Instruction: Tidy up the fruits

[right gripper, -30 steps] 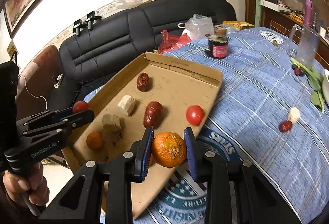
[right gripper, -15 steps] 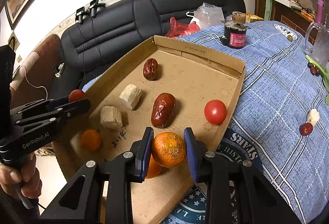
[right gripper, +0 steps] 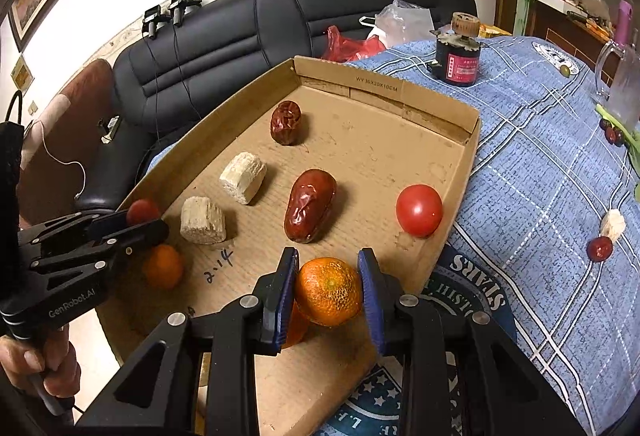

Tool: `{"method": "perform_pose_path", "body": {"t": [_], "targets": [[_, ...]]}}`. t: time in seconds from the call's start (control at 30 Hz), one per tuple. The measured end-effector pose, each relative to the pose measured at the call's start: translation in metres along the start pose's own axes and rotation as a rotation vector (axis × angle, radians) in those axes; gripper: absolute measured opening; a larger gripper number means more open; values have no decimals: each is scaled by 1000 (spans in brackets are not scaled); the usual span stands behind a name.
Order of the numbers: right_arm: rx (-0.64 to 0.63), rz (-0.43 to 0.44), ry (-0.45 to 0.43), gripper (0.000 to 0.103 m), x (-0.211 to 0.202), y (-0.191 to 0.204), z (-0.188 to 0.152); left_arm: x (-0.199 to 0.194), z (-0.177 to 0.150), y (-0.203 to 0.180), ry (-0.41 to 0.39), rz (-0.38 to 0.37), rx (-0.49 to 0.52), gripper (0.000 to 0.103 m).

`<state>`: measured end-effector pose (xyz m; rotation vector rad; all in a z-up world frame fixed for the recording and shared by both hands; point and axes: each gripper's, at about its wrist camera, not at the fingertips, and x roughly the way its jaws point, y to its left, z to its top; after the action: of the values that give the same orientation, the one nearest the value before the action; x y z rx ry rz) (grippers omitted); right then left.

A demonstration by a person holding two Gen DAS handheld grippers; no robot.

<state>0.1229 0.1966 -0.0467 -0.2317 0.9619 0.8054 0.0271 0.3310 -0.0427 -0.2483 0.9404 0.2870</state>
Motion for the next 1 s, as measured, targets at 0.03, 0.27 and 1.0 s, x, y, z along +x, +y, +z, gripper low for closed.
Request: {"method": "perform_pose_path", "body": {"t": [0.03,0.27,1.0], "targets": [[0,0,2,31,1,0,0,0,0,0,-1,1,0,31],[1,2,9,32,6,1,-1,1,1,0,-5,7,-2,31],[-26,42,-19,51,-21,7,-10,-24,-16,-23,-57,29,38,69]]}}
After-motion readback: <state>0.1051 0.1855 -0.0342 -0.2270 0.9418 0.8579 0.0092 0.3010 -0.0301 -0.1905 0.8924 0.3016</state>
